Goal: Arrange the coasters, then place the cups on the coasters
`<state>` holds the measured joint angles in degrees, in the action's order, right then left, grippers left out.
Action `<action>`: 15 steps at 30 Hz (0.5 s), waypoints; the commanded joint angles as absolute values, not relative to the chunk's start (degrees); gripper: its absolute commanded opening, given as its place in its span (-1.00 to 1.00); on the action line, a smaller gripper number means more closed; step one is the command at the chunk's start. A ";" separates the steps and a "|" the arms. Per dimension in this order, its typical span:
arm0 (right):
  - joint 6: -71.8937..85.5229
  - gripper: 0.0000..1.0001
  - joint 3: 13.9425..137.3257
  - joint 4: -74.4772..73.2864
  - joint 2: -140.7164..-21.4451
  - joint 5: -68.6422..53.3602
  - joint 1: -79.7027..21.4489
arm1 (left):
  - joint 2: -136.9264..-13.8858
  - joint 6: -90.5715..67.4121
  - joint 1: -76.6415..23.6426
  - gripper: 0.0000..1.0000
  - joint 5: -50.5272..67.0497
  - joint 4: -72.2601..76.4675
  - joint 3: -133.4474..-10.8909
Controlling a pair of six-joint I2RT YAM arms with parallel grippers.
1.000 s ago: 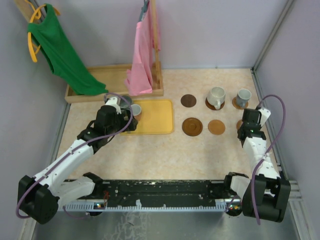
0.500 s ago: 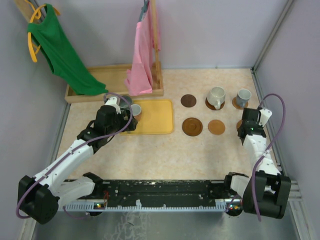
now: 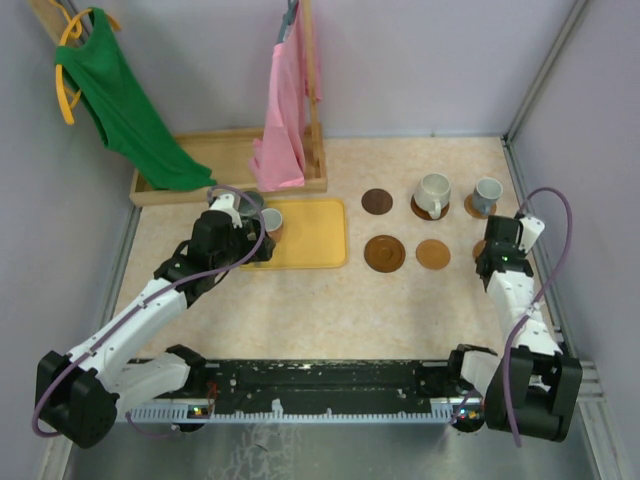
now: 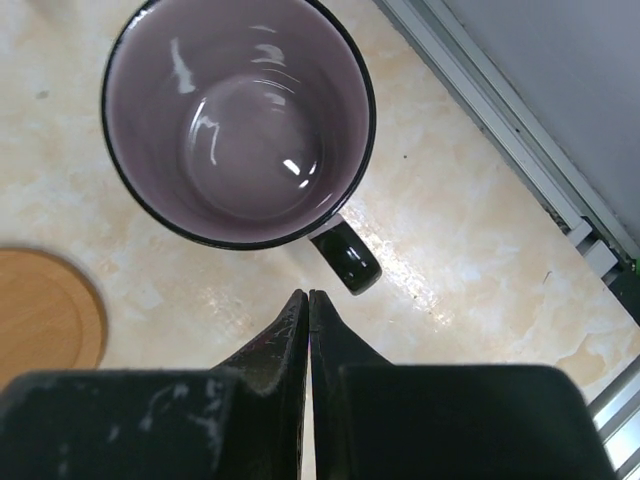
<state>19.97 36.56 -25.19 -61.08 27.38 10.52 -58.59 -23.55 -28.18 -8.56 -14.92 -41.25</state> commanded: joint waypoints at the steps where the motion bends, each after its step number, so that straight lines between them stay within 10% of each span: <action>1: 19.86 -0.96 41.06 -24.17 -57.43 24.19 9.86 | -58.17 -23.20 -27.89 0.99 -8.53 -13.10 -40.98; 15: 22.34 -0.94 50.22 -26.33 -58.93 14.12 -0.80 | -57.83 -22.73 -27.87 0.99 -9.93 -14.47 -42.76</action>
<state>21.98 46.00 -26.92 -58.11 17.50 2.26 -58.61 -23.55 -28.18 -8.75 -15.00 -41.28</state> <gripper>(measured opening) 0.026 0.997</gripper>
